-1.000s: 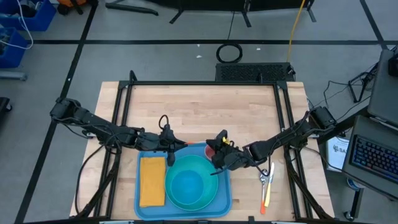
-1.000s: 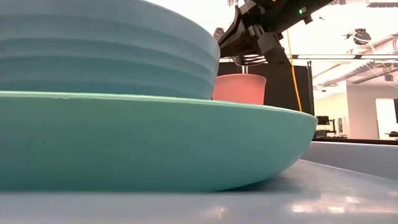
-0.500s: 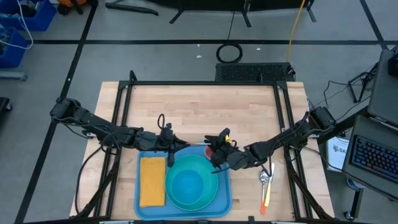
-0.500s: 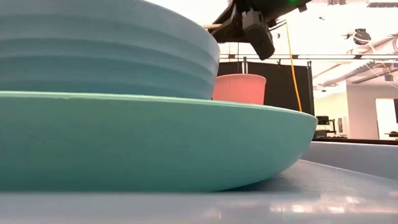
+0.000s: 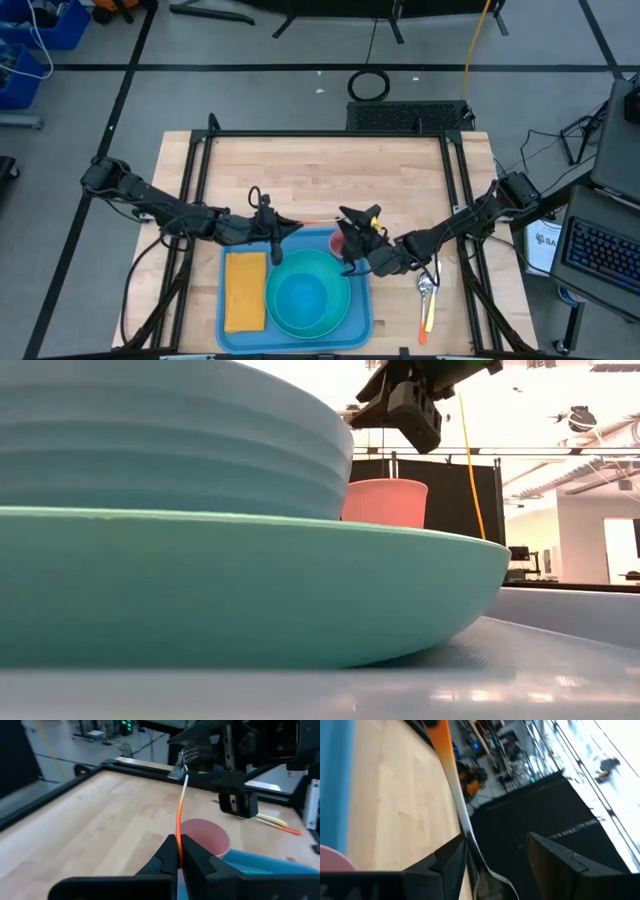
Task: Set up tray
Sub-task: Put the orange fork on the yellow table napkin
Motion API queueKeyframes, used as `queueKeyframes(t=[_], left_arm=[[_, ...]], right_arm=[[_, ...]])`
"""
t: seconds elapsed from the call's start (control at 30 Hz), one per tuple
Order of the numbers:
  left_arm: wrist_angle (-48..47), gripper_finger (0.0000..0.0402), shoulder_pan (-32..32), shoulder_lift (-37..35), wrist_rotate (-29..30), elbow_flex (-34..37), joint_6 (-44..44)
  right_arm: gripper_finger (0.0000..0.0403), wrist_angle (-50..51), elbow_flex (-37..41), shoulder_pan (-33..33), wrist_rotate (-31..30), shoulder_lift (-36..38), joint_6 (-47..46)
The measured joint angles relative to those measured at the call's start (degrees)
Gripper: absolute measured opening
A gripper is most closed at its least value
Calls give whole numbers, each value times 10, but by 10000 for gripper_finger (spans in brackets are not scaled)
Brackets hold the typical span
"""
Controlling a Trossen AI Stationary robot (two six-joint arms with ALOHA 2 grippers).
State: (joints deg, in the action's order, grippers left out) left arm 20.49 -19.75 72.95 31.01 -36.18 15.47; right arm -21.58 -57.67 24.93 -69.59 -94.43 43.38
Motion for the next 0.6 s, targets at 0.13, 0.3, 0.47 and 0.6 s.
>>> queueKeyframes(t=[0.13,0.3,0.47,0.6], left_arm=[[0,7,-14,0,50,0,-5],[-1,7,-34,0,121,1,-14],[9,7,-56,0,188,1,-13],[7,7,-73,-7,228,1,3]], right_arm=[[208,-1,0,0,-40,0,1],[212,-3,0,-6,-71,0,24],[207,-4,0,-20,-104,2,40],[206,-5,0,-32,-143,3,41]])
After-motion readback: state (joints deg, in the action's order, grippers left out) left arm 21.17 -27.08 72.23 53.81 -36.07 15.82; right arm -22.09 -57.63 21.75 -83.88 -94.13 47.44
